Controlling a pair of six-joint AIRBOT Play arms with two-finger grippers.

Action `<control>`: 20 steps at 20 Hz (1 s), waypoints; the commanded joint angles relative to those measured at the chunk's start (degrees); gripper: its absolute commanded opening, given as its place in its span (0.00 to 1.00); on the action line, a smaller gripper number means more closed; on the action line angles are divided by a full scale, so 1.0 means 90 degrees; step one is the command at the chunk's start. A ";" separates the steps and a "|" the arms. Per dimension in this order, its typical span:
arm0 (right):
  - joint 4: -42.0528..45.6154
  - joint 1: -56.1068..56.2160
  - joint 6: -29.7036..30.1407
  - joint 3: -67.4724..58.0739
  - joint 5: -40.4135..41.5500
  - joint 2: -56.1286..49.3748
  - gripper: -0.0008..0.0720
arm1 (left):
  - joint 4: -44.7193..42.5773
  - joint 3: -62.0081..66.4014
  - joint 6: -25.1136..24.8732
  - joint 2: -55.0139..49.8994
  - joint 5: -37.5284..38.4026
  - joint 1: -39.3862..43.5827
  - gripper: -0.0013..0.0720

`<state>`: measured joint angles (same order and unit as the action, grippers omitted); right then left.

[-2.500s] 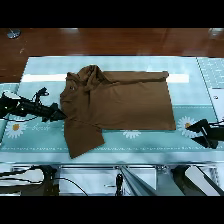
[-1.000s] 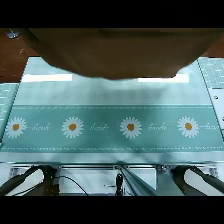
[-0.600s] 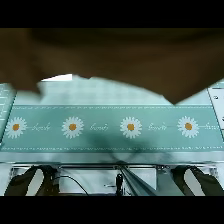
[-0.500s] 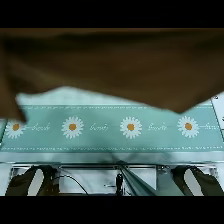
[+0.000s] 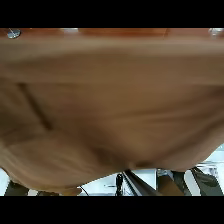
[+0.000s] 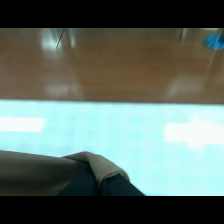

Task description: Fold the shirts.

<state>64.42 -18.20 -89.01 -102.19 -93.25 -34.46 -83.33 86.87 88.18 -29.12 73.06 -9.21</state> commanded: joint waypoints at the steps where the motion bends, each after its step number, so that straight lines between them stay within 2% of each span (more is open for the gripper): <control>1: -0.0379 0.0019 0.0114 0.1719 0.0330 0.0022 0.04 | 0.0102 -0.1545 0.0185 -0.0447 -0.0287 0.0087 0.06; 3: -0.0447 0.0024 0.0306 0.2759 0.0928 -0.0143 0.04 | 0.0384 -0.2237 0.0187 -0.0937 -0.0928 0.0085 0.06; 6: -0.0525 0.0024 0.0692 0.3660 0.1826 -0.0925 0.04 | 0.0818 -0.2516 0.0182 -0.2101 -0.1751 0.0087 0.06; 9: -0.1056 0.0024 0.0998 0.3723 0.2812 -0.2268 0.04 | 0.1632 -0.2480 0.0163 -0.3492 -0.2659 0.0087 0.06; 11: -0.1797 0.0095 0.1302 0.3708 0.3626 -0.3157 0.04 | 0.2159 -0.2166 0.0155 -0.4464 -0.2868 0.0112 0.06; 14: -0.1987 0.0418 0.1297 0.3453 0.4490 -0.4524 0.04 | 0.2339 -0.1467 0.0100 -0.5739 -0.3092 0.0289 0.06; 17: -0.1996 0.0537 0.0639 0.2871 0.4694 -0.5960 0.04 | 0.2521 -0.0957 0.0321 -0.6579 -0.3109 0.0396 0.06; 20: -0.2186 0.0537 0.0459 0.2344 0.4257 -0.6839 0.04 | 0.2623 -0.0908 0.0352 -0.6975 -0.2834 0.0447 0.06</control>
<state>46.70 -13.85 -82.43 -77.25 -54.19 -87.50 -61.60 77.01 90.54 -86.98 46.30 -5.76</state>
